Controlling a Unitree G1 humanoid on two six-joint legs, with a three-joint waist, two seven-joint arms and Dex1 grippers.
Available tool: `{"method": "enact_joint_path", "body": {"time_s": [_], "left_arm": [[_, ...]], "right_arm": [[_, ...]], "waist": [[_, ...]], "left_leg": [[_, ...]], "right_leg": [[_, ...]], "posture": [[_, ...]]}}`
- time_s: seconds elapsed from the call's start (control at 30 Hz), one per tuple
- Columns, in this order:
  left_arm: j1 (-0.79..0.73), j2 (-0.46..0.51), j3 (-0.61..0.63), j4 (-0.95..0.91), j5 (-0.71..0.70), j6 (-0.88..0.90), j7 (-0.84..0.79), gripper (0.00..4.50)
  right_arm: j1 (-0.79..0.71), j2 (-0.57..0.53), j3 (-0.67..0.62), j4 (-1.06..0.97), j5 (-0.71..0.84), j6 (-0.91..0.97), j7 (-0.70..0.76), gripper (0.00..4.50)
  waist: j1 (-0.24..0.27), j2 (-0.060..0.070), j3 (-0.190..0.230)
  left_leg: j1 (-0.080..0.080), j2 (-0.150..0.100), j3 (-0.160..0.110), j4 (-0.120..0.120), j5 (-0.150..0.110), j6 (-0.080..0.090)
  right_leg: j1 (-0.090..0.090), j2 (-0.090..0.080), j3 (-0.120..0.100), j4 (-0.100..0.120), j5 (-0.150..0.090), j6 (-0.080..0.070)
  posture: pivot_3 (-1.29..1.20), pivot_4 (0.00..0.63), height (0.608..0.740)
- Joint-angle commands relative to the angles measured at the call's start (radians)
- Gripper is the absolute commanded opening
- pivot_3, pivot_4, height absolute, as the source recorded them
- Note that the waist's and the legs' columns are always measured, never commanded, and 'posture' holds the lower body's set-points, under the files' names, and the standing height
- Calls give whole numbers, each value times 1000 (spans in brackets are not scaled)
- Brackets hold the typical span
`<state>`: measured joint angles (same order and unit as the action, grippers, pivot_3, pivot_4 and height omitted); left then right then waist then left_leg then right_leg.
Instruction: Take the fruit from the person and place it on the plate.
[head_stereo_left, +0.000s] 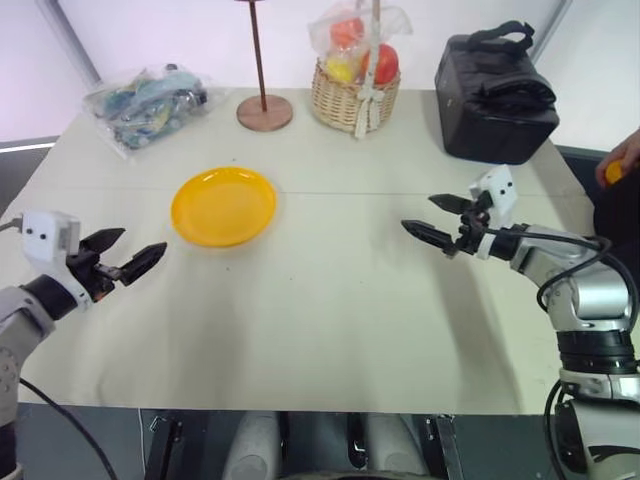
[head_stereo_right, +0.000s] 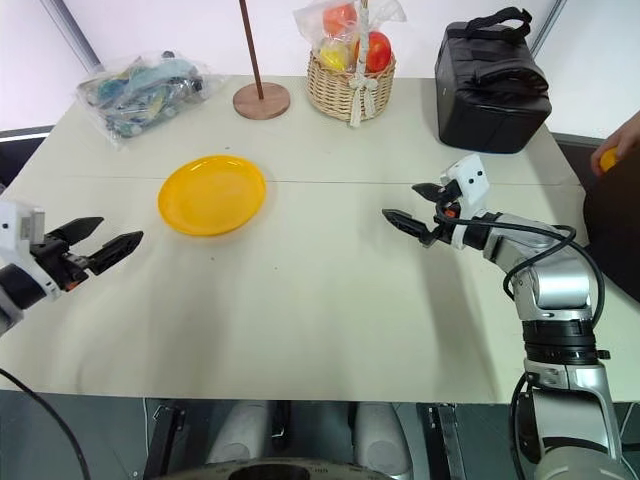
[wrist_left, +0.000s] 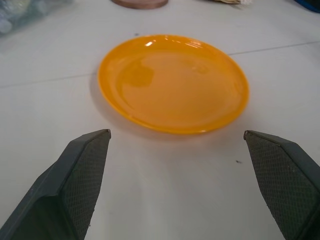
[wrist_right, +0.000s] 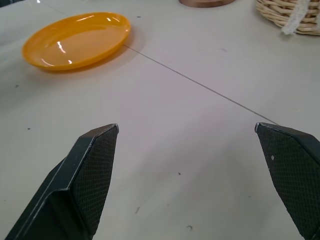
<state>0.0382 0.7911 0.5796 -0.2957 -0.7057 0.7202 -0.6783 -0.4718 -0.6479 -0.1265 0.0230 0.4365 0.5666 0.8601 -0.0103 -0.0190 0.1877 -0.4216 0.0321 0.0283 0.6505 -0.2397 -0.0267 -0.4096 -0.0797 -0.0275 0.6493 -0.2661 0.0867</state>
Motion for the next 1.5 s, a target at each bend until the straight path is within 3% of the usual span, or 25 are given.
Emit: {"method": "enact_joint_path", "body": {"time_s": [0.03,1.5], "left_arm": [[12,22,32,-52,-28,7,-24,4471],[-15,38,27,-21,0,-1,-27,4471]], "right_arm": [[-2,-11,-16,-25,12,-6,6,4500],[40,26,6,-32,11,-13,0,4500]], "waist": [[-1,0,0],[-1,0,0]], "left_leg": [[0,0,0,0,0,0],[0,0,0,0,0,0]], "right_leg": [[0,0,0,0,0,0],[0,0,0,0,0,0]], "posture": [[0,150,740],[0,150,740]]}}
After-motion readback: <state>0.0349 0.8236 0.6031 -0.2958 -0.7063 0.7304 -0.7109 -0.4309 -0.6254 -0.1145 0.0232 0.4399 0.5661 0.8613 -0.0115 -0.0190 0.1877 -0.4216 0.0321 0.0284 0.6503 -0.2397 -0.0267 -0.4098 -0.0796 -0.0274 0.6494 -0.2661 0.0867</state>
